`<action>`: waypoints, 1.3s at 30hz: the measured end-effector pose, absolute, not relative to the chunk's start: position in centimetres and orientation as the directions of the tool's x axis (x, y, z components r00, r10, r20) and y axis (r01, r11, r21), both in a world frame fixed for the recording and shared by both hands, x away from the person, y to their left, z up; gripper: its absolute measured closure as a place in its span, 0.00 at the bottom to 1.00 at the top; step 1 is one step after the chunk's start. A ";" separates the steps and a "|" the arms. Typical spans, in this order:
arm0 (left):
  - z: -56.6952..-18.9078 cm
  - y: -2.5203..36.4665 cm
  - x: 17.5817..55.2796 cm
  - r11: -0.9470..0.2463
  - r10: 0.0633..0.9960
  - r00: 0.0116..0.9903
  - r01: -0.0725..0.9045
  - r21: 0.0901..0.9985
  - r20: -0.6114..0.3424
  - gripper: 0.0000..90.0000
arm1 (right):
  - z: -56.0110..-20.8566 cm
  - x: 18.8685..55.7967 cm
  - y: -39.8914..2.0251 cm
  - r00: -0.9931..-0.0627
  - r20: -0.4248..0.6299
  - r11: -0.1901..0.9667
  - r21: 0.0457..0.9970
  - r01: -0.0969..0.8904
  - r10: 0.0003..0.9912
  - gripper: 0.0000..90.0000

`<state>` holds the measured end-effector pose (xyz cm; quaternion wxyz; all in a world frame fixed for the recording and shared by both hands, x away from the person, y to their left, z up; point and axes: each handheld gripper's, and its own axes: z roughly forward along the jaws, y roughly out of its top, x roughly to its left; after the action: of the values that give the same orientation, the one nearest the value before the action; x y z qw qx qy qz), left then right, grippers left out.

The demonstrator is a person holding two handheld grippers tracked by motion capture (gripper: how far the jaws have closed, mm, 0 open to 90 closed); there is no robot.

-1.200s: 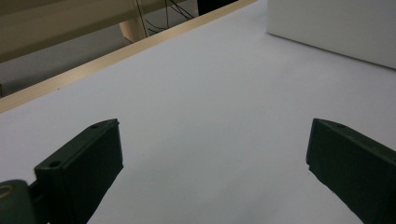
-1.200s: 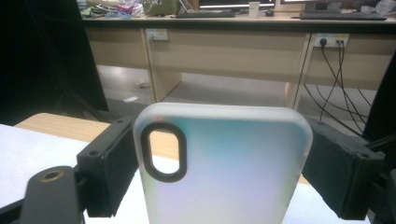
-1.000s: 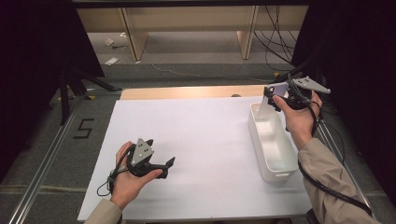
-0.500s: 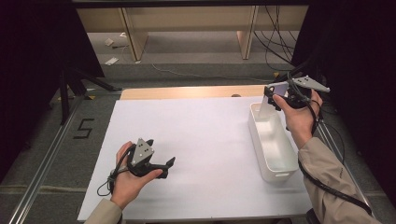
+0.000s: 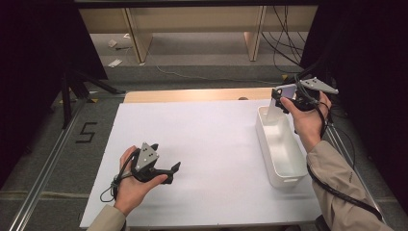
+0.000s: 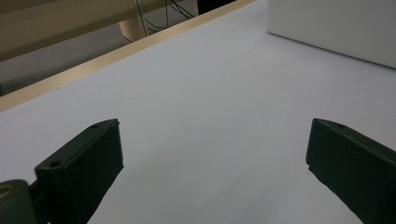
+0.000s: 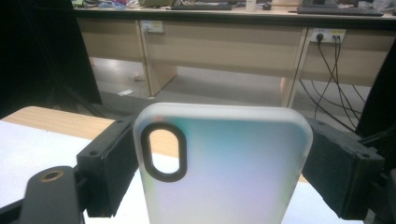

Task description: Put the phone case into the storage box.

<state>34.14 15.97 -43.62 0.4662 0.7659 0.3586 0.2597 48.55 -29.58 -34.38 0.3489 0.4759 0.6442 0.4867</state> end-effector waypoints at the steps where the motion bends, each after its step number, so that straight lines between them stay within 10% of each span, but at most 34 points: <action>1: -43.6 16.0 34.1 -0.309 0.791 0.608 0.307 0.900 0.064 0.03 | -34.4 48.6 -29.6 -0.304 0.016 0.072 0.959 0.274 0.952 0.20; 39: -43.6 16.0 34.2 -0.309 0.792 0.607 0.308 0.900 0.064 0.04 | -34.7 49.8 -29.1 -0.306 0.000 0.093 0.953 0.287 0.952 0.20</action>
<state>34.17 15.97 -43.65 0.4656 0.7660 0.3591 0.2599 49.82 -29.14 -34.67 0.3480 0.4751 0.6521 0.4775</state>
